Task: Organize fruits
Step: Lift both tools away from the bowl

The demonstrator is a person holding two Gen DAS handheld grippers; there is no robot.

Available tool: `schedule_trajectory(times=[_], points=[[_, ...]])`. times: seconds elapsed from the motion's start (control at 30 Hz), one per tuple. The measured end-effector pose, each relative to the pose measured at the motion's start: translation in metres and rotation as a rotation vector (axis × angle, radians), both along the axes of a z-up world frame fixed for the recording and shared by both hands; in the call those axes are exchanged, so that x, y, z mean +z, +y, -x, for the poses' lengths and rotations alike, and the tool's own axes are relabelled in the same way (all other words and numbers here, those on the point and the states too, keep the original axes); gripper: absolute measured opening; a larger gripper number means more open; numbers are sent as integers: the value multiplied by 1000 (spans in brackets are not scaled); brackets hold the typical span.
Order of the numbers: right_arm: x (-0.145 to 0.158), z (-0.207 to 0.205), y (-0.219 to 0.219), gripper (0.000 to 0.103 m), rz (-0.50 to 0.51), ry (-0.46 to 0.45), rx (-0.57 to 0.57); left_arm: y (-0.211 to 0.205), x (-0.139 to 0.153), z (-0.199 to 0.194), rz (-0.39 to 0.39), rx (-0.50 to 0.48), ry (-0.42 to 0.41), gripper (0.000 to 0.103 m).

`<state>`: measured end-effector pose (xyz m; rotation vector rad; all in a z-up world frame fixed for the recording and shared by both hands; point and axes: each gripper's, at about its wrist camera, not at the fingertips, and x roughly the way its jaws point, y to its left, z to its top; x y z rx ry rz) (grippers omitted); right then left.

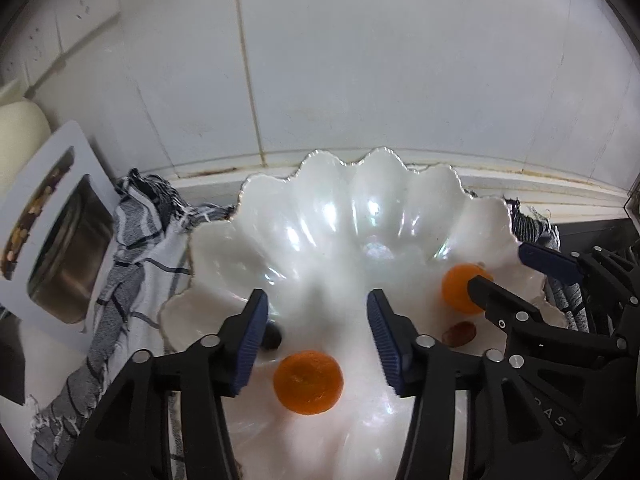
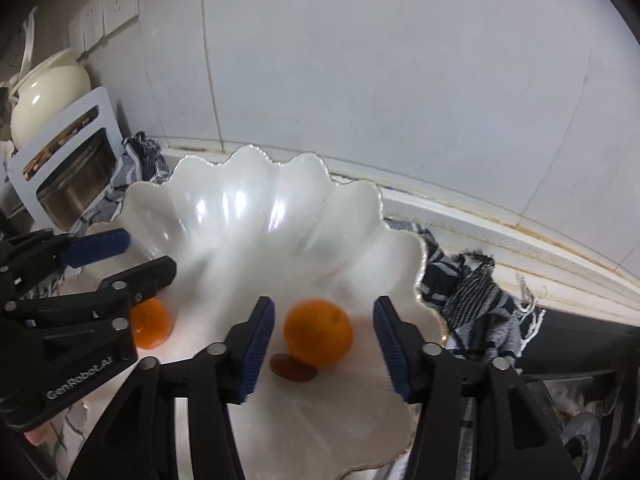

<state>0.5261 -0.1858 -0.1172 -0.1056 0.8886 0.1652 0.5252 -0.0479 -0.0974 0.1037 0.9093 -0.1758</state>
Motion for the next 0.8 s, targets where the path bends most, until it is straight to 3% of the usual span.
schedule_trajectory(times=[0.27,0.57,0.8], points=[[31,23,-13,59,-34,-97,-23,7,33,31,-5,22,-73,68],[69,71,-17,59,-48,-209,-18,9,73,86,-4,3,-183,72],[94,116,-17,59,-43,-299,-23,17,91,126,35,-5,-208,72]])
